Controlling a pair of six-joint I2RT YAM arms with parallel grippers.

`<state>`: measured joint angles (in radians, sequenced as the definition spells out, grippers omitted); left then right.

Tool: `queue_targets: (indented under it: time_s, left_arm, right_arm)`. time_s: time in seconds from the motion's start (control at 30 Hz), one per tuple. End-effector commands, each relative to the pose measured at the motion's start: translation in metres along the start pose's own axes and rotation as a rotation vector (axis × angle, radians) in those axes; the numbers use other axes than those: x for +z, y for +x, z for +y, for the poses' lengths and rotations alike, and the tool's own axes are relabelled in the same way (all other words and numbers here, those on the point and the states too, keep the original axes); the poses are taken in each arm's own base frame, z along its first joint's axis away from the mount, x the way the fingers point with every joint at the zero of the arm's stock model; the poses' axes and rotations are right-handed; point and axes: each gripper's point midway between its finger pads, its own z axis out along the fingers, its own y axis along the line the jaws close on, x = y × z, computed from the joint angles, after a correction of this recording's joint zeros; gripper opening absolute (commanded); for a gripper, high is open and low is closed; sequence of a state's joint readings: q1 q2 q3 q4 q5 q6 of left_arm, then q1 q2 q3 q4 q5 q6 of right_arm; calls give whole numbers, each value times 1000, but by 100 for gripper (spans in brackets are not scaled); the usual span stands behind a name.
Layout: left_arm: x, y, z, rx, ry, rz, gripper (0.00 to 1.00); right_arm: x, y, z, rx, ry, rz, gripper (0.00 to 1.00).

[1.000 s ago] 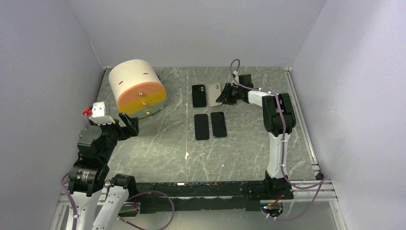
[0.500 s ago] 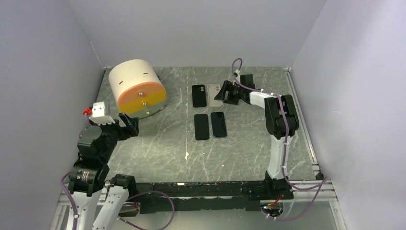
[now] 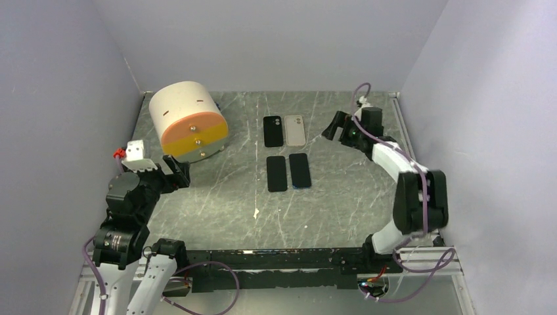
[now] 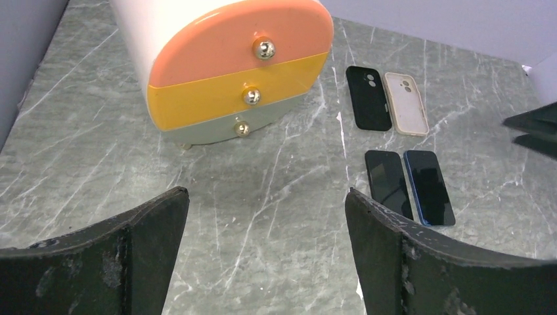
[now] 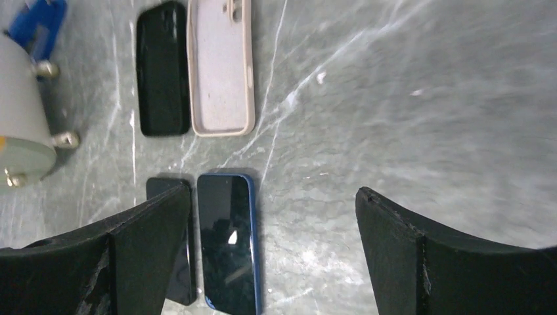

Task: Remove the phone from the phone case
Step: Reset both arms

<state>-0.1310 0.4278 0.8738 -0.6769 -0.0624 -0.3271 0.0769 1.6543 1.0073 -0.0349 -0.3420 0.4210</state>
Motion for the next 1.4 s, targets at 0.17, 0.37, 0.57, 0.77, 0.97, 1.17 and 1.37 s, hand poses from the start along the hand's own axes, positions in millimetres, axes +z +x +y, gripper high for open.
queue_targets:
  time_s: [0.17, 0.37, 0.57, 0.77, 0.97, 1.17, 1.37]
  left_arm:
    - [-32, -34, 16, 22, -100, -99, 94]
    - [-58, -55, 28, -21, -169, -207, 94]
    - [-73, -59, 35, -56, -192, -288, 94]
    - [-71, -44, 47, -117, -242, -294, 94]
    - [-66, -32, 49, -126, -229, -297, 94]
    - [-63, -25, 51, -109, -236, -284, 94]
    - [-57, -22, 44, -99, -195, -259, 94]
  right_arm:
    - [-157, -63, 11, -142, 175, -502, 99]
    - [-259, -62, 45, -230, 95, -796, 99]
    - [-307, -48, 56, -273, 53, -932, 99]
    - [-322, -37, 52, -275, 49, -1013, 99]
    - [-322, -34, 45, -273, 68, -1041, 99]
    - [-316, -34, 42, -272, 75, -1029, 99]
    - [-310, -31, 41, -286, 75, -1008, 99]
